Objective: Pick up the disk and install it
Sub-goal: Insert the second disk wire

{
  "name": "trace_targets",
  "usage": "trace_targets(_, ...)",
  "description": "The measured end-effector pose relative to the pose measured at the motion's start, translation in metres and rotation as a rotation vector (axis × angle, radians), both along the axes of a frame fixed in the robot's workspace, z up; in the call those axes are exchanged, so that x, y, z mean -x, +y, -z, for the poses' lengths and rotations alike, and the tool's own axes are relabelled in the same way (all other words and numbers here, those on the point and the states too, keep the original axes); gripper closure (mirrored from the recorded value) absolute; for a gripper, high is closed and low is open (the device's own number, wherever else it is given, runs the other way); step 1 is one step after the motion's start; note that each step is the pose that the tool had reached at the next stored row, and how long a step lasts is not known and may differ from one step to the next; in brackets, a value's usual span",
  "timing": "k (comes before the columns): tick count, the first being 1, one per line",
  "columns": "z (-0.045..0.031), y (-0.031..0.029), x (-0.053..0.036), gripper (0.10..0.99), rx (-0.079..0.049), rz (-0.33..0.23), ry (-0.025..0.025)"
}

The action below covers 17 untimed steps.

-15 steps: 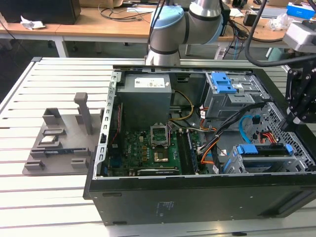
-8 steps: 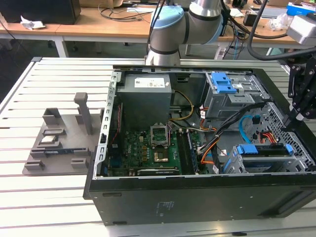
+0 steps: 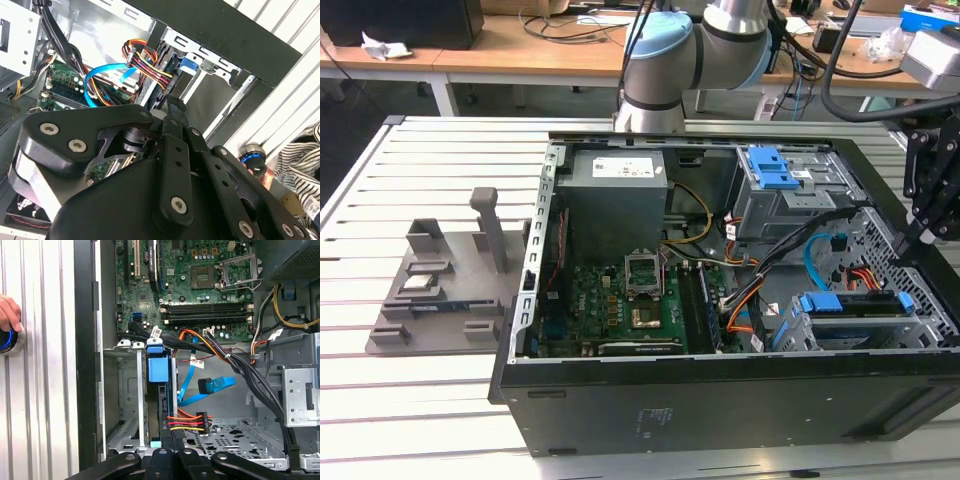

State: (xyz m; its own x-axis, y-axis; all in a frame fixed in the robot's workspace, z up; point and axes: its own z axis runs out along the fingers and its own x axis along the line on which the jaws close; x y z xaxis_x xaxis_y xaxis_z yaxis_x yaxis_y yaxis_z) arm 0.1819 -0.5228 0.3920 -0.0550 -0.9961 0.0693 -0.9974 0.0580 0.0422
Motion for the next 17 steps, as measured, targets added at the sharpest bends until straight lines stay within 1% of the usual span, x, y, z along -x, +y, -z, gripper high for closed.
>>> trace_targets(3, 0.0002, 0.0008, 0.0069, 0.98, 0.0, 0.0, 0.0)
trace_targets(12, 0.0001, 0.0074, 0.0186, 0.98, 0.0, 0.0, 0.0)
trace_targets(16, 0.0003, 0.0085, 0.0298, 0.98, 0.0, 0.0, 0.0)
trace_targets(17, 0.0002, 0.0085, 0.0301, 0.98, 0.0, 0.0, -0.0001)
